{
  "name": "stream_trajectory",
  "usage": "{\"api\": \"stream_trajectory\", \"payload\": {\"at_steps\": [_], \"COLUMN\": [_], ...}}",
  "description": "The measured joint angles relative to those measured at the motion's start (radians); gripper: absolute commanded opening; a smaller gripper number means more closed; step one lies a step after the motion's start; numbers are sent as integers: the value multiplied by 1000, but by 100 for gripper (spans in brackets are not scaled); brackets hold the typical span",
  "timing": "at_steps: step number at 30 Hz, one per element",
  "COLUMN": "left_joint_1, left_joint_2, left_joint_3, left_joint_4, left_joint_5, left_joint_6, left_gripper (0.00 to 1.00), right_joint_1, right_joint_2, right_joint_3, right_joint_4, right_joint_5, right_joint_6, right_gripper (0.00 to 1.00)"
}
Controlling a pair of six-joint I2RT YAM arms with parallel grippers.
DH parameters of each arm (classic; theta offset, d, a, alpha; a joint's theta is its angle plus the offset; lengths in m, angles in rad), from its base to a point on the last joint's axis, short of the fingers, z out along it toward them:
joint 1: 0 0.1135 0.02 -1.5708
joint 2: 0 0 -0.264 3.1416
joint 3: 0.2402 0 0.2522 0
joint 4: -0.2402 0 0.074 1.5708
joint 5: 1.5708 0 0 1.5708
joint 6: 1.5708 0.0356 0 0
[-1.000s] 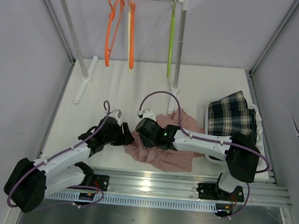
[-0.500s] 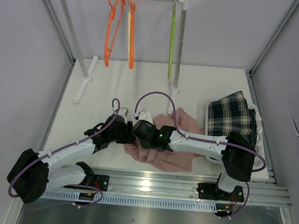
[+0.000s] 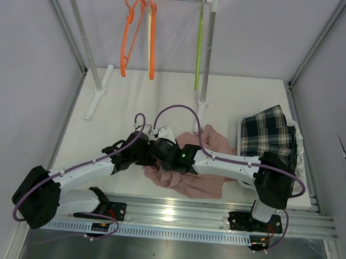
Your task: Place the skirt on the hanger
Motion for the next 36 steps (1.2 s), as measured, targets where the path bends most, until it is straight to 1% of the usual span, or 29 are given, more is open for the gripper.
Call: {"api": "stream_trajectory", "payload": {"at_steps": [1,5,7,10,14,15,17,18,19,21,22,25,26,27,29,30,36], "left_joint_1": [-1,-3,-4,-5,-6,-6,-6,-6,-6,-7,-7,-8,-8,-8,-8,-8,-8], "left_joint_2": [3,6,8,22,40,42,43,43,43,43,44,53,58,62,66,67,68], "left_joint_3": [3,9,10,10,10,10,10,10,10,10,10,16,21,27,36,42,82], "left_joint_4": [-3,-8,-8,-6,-3,-1,5,7,10,11,11,10,10,10,7,7,-27], "left_joint_5": [-1,0,0,4,14,16,24,30,35,41,43,50,55,57,60,62,39], "left_joint_6": [3,7,7,13,15,15,16,16,15,21,23,31,33,35,43,48,55], "left_gripper": [52,50,45,41,36,33,32,30,29,27,24,20,18,11,5,0,0], "right_joint_1": [0,3,4,4,5,4,4,5,5,4,4,5,4,4,4,4,4], "right_joint_2": [5,25,39,60,79,79,78,78,77,70,65,45,38,29,12,3,-61], "right_joint_3": [3,14,20,22,22,22,22,21,21,19,19,18,18,16,11,8,-5], "right_joint_4": [0,2,2,1,-7,-8,-8,-9,-10,-11,-14,-24,-28,-31,-37,-39,-66], "right_joint_5": [0,-2,-1,1,16,19,31,35,40,50,54,65,69,72,77,79,107], "right_joint_6": [-2,-12,-14,-15,-11,-11,-9,-9,-7,-5,-3,5,7,10,13,16,34], "right_gripper": [48,47,46,40,29,27,24,23,19,15,12,5,4,3,1,0,0]}}
